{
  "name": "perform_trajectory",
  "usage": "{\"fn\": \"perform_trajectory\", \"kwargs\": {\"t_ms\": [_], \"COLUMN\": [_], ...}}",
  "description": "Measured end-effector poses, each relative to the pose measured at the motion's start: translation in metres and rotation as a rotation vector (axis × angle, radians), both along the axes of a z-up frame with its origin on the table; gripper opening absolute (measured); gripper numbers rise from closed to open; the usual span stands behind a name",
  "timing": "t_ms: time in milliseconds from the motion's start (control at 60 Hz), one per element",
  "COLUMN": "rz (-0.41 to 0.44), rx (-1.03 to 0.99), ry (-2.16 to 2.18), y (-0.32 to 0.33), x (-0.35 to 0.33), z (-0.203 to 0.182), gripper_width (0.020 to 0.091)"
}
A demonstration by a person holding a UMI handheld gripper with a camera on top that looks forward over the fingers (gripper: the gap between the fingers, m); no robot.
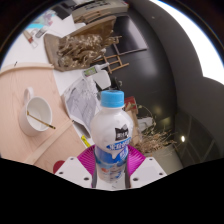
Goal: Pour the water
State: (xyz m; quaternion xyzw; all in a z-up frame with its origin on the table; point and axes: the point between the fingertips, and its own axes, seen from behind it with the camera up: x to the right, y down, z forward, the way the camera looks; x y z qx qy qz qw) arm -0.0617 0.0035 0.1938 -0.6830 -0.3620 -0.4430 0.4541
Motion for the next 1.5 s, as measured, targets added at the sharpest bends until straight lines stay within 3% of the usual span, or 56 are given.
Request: {"fn": "perform_trajectory", "kwargs": {"t_ms": [117,400,550,667,850,883,917,950,1000,1300,1500], "rz": [-0.065,-0.165,-0.172,-0.144,-0.169,-0.191,-0.217,-0.238,-0.272,-0.405,-0.418], "rx": [0.009,-0.057,-0.093,-0.047,-0.048,-0.071,-0.088,-0.098,-0.106,-0.105,-0.091], "ry": [0.415,1.059,1.155,1.182,1.209,1.207,1.204,1.206,1.206,1.098,1.073], "y": [-0.008,-0.005,-0.004,-0.002,-0.007,-0.011,-0.015,-0.019,-0.028,-0.137,-0.214], "x": [0.013,0.041,0.04,0.042,0.045,0.044,0.046,0.046,0.048,0.013,-0.035], "z": [-0.008,-0.098,-0.139,-0.137,-0.141,-0.144,-0.146,-0.144,-0.14,-0.05,0.004], "gripper_width": [0.0374,0.0377,0.0376,0.0392,0.0532,0.0608,0.0737,0.0868,0.0841,0.0856,0.0856]}}
